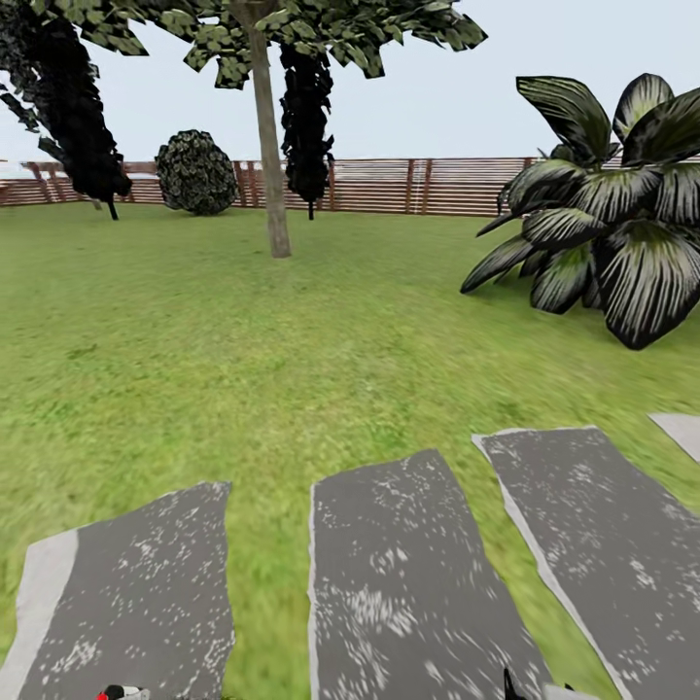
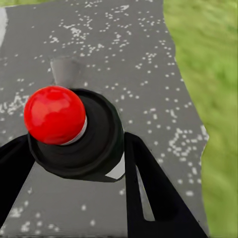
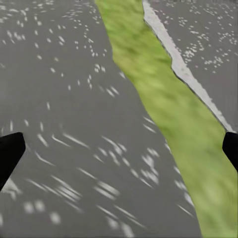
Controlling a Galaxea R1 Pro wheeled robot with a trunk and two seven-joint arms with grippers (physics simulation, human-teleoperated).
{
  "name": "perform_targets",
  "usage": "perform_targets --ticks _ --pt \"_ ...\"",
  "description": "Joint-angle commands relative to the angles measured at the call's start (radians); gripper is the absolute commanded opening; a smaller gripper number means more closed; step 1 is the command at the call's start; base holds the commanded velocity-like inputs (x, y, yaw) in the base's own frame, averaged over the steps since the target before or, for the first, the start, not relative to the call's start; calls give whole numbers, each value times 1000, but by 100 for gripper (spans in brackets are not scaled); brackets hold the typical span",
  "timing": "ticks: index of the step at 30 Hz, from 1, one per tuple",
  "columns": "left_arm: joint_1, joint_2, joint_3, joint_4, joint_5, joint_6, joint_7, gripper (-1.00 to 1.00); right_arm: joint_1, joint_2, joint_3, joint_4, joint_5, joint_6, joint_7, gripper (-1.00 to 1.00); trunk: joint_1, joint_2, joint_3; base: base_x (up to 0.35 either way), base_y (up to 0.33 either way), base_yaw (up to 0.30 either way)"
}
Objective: Pick up the pesticide atomizer in the garden and spray insectifuge to fully cover both potted plants in the garden.
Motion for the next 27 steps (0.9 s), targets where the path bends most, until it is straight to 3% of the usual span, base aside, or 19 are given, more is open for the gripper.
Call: perform_targets --ticks 1,6,15,27 --pt "-1 0 3 2 6 -3 -7 -100 0 0 0 0 7 -3 -3 100 0 0 0 0 0 255" --pt "-1 0 3 1 8 -3 -7 -100 0 0 -1 0 39 -3 -3 100 0 0 2 0 22 265" --pt "-1 -1 3 2 8 -3 -7 -100 0 1 -1 2 138 -3 -5 100 0 0 6 0 269 270" --pt "-1 -1 3 3 8 -3 -7 -100 0 1 -1 3 150 -2 -5 100 0 0 11 9 305 270"
